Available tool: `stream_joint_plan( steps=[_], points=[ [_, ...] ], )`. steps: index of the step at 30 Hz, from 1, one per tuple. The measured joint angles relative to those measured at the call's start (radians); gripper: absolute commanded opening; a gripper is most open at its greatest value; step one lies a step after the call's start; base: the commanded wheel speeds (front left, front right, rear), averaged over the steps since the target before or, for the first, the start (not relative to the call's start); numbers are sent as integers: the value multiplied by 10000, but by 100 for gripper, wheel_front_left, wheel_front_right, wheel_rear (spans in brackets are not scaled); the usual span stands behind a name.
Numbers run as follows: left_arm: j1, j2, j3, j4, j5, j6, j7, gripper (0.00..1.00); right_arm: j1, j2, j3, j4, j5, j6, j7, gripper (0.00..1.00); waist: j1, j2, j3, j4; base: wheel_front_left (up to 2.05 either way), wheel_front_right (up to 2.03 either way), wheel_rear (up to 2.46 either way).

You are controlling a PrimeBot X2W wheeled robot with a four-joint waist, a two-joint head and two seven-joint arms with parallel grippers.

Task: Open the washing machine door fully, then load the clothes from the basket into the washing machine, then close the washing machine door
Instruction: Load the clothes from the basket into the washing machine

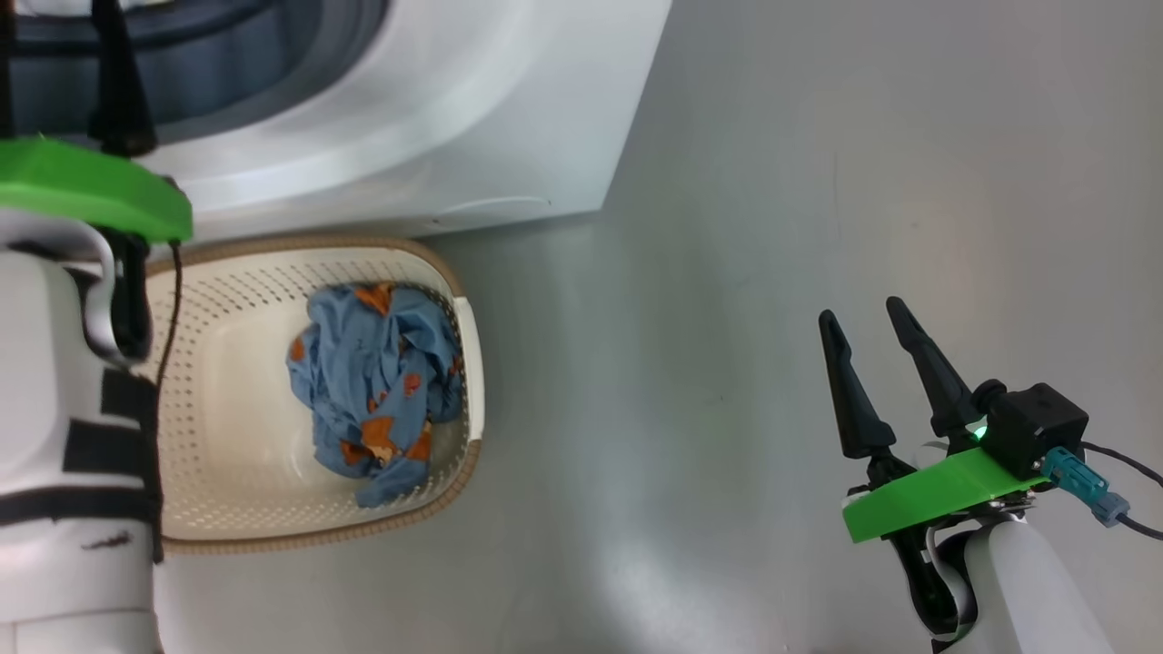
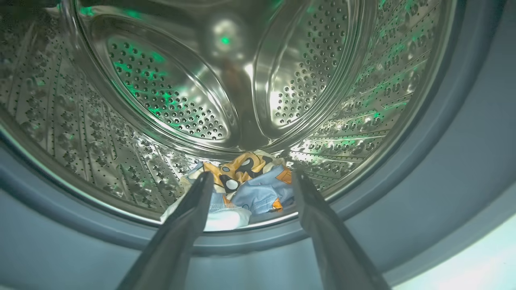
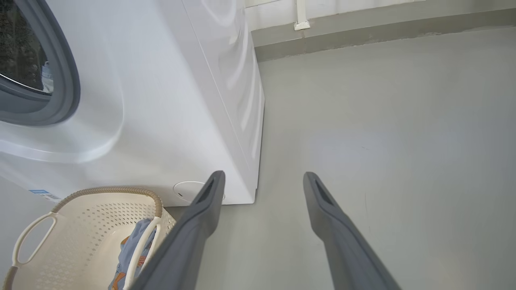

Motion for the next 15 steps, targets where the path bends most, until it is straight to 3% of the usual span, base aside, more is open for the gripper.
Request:
stream_joint_plan(
  steps=[15],
  points=[
    [2452, -393, -4, -1390, 44, -234, 0, 100, 756, -176, -180, 163, -12, 0, 0, 100, 0, 0, -1691, 444, 0, 0, 0]
  ],
)
